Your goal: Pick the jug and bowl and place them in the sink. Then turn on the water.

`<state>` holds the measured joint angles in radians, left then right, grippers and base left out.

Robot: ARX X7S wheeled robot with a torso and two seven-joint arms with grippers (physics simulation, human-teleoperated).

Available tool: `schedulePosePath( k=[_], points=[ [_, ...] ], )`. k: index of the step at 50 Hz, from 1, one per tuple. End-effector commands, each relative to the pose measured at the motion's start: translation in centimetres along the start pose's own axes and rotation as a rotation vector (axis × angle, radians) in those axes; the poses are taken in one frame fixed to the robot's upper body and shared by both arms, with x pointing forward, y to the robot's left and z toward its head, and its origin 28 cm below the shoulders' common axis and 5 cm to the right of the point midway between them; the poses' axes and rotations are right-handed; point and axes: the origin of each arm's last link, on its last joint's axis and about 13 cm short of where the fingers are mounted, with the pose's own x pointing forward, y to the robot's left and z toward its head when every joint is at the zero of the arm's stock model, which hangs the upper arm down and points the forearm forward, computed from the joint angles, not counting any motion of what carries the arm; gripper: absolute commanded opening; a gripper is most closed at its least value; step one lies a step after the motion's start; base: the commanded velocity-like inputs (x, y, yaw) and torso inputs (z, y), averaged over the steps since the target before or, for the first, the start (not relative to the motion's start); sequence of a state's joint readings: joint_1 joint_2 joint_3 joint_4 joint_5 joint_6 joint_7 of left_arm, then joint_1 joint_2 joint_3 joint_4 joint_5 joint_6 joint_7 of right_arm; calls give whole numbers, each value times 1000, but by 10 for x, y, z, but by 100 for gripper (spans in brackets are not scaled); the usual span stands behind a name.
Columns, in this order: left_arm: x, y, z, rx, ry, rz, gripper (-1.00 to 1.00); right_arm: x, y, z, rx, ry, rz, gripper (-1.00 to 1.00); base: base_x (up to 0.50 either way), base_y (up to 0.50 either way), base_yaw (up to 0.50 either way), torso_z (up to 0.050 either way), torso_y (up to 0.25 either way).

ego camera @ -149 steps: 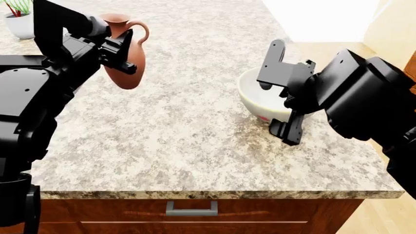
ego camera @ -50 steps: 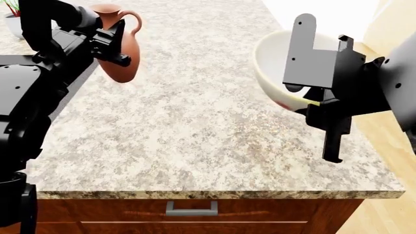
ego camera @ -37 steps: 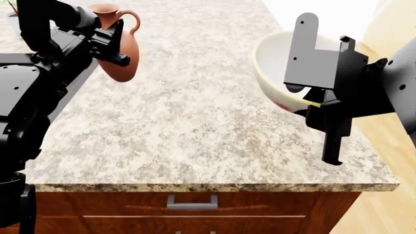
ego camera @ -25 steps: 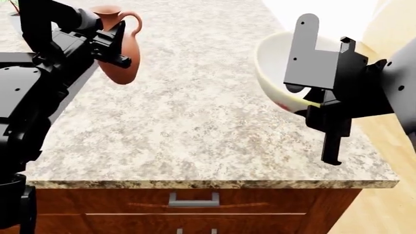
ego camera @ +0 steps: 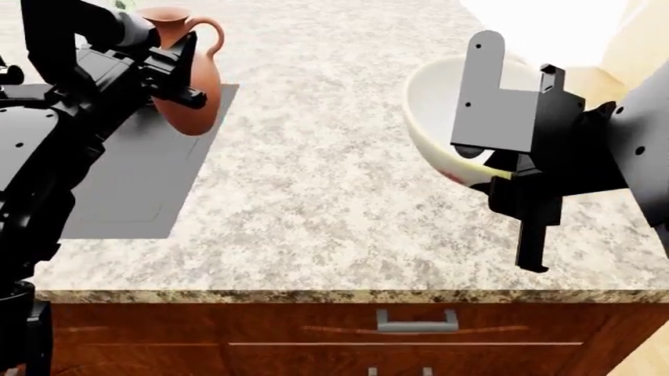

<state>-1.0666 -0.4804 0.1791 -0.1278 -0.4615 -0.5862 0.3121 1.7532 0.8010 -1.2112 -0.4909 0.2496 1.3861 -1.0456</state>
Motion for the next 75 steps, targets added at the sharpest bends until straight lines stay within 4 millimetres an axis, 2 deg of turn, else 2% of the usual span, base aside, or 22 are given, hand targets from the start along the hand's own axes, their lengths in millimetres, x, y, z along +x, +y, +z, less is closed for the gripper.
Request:
schedulePosePath(
  k=[1, 75],
  points=[
    [-1, 1, 11, -2, -48, 8, -100, -3, 0, 0, -10, -7, -26, -100, 0, 500, 0, 0, 0],
    [-3, 0, 5, -4, -24, -4, -100, 4, 5, -1, -16, -14, -5, -100, 0, 500, 0, 1, 2]
  ],
)
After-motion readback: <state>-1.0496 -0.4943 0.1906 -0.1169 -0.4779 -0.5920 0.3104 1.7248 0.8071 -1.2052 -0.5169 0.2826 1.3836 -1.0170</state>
